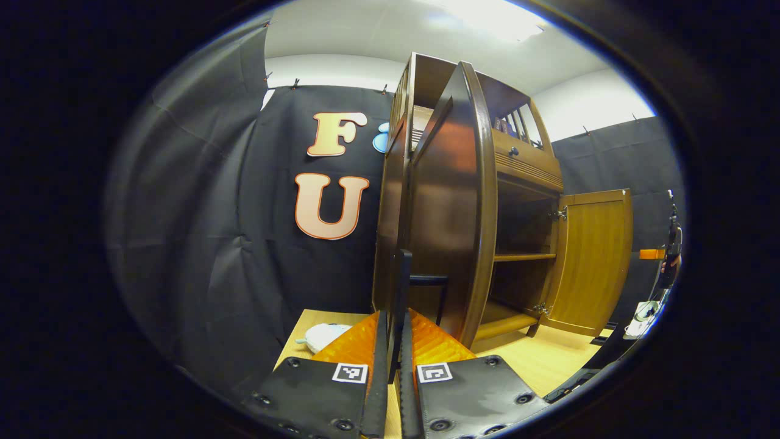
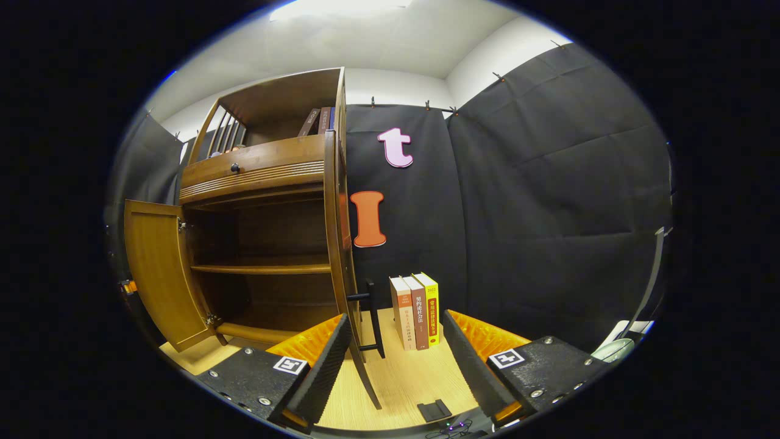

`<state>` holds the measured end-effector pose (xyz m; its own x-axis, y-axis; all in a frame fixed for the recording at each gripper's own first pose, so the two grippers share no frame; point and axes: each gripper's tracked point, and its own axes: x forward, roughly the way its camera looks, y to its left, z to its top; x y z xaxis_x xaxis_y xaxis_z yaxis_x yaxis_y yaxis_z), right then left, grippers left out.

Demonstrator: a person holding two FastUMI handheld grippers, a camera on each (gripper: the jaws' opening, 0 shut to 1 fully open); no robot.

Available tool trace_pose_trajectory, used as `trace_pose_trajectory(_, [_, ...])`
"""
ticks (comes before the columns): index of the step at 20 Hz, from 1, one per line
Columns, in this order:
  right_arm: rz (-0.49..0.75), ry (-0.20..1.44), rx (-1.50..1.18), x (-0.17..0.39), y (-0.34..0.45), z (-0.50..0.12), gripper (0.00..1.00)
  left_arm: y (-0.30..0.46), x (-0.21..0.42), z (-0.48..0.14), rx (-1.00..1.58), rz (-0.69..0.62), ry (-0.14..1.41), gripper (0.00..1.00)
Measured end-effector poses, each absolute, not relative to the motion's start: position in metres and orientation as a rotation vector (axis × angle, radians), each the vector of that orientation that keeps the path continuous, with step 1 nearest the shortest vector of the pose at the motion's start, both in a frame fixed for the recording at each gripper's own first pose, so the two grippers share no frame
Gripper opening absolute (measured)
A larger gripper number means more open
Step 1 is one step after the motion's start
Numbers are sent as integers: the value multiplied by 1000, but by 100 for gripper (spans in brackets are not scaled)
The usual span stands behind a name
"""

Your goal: Open the right door of the double-door shoe cabinet with the right hand, and open the left door with the left hand.

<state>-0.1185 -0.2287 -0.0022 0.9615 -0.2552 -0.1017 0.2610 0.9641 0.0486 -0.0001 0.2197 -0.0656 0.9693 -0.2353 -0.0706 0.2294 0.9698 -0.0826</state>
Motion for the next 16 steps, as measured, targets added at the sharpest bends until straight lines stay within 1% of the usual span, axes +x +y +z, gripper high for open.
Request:
trace_pose_trajectory(2, [-260, 93, 58, -117, -225, -3, 84, 220, -11, -73, -42, -206, 98, 16])
trace_pose_trajectory(3, [-259, 100, 51, -117, -225, -6, 100, 221, -16, -73, -30, -192, 101, 16])
trace_pose_trajectory(4, [-258, 109, 45, -116, -226, -8, 93, 223, -24, -70, -15, -167, 98, 16])
trace_pose_trajectory(5, [-256, 112, 41, -115, -225, -9, 100, 226, -29, -64, 0, -137, 88, 16])
trace_pose_trajectory(6, [-252, 114, 41, -114, -225, -9, 93, 228, -35, -55, 14, -107, 70, 16])
trace_pose_trajectory(7, [-249, 114, 41, -113, -225, -9, 93, 230, -41, -45, 19, -72, 54, 17])
trace_pose_trajectory(8, [-247, 109, 41, -111, -226, -7, 92, 230, -49, -34, 20, -37, 37, 15])
trace_pose_trajectory(9, [-241, 100, 42, -109, -225, -5, 93, 228, -56, -24, 27, 0, 22, 17])
trace_pose_trajectory(10, [-233, 93, 43, -108, -223, -4, 100, 224, -62, -14, 40, 51, 10, 16])
trace_pose_trajectory(11, [-225, 89, 45, -106, -221, -4, 93, 222, -68, -10, 46, 115, 16, 15])
trace_pose_trajectory(12, [-216, 89, 44, -104, -220, -6, 93, 215, -70, -11, 48, 164, 35, 15])
trace_pose_trajectory(13, [-208, 90, 39, -103, -218, -8, 93, 202, -71, -8, 43, 192, 35, 17])
trace_pose_trajectory(14, [-203, 85, 32, -104, -216, -8, 93, 183, -70, -6, 30, 199, 27, 14])
trace_pose_trajectory(16, [-196, 78, 13, -104, -216, -9, 93, 143, -73, -1, 28, 200, 9, 14])
